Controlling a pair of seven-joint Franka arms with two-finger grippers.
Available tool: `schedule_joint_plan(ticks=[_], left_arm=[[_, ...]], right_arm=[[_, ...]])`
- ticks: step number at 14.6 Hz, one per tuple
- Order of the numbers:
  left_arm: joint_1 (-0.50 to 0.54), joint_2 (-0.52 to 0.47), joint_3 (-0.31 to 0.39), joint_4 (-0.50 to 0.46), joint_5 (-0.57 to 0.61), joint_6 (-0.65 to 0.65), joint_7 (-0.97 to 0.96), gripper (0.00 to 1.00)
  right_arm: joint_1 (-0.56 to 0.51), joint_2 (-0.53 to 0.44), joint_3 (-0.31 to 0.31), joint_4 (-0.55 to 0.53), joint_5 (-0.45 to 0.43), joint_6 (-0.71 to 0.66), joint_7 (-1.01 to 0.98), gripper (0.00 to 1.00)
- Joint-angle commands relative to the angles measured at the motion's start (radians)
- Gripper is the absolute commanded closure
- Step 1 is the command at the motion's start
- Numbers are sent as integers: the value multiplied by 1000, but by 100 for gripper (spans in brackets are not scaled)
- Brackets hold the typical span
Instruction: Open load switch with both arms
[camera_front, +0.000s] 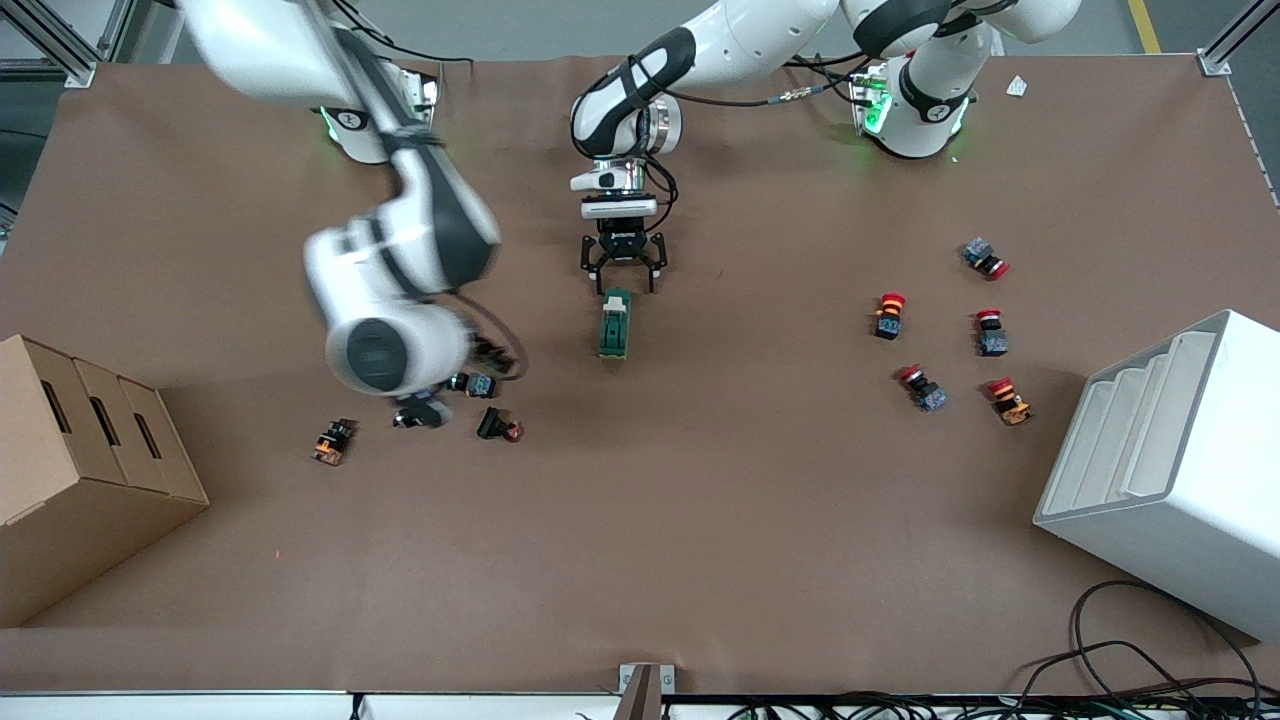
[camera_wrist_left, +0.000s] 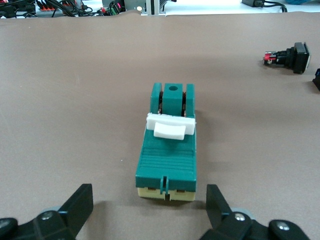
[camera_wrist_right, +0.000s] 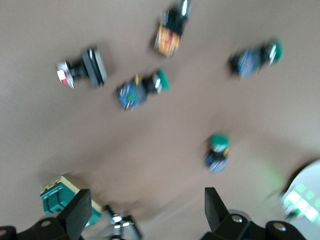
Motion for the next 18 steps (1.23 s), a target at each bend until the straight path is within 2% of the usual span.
schedule_joint_plan(ticks=[1, 3, 5, 10, 14, 18], left_arm=[[-10, -52, -4, 19, -105, -12, 66, 0], [2, -98, -41, 66, -200, -12, 155, 0], [5, -153, -44, 121, -353, -12, 282, 0], [145, -352, -42, 269, -816, -12, 736, 0], [321, -515, -42, 316, -1091, -44, 1088, 0], [487, -583, -42, 451, -1258, -238, 1467, 0]], right_arm=[[-130, -97, 21, -51, -86, 0, -351, 0], [-234, -137, 20, -51, -125, 1, -571, 0], [-323, -169, 20, -40, -154, 7, -734, 0], [-460, -195, 18, 20, -183, -2, -859, 0], [-471, -186, 18, 86, -188, -3, -859, 0], [-467, -186, 20, 101, -185, -92, -857, 0]])
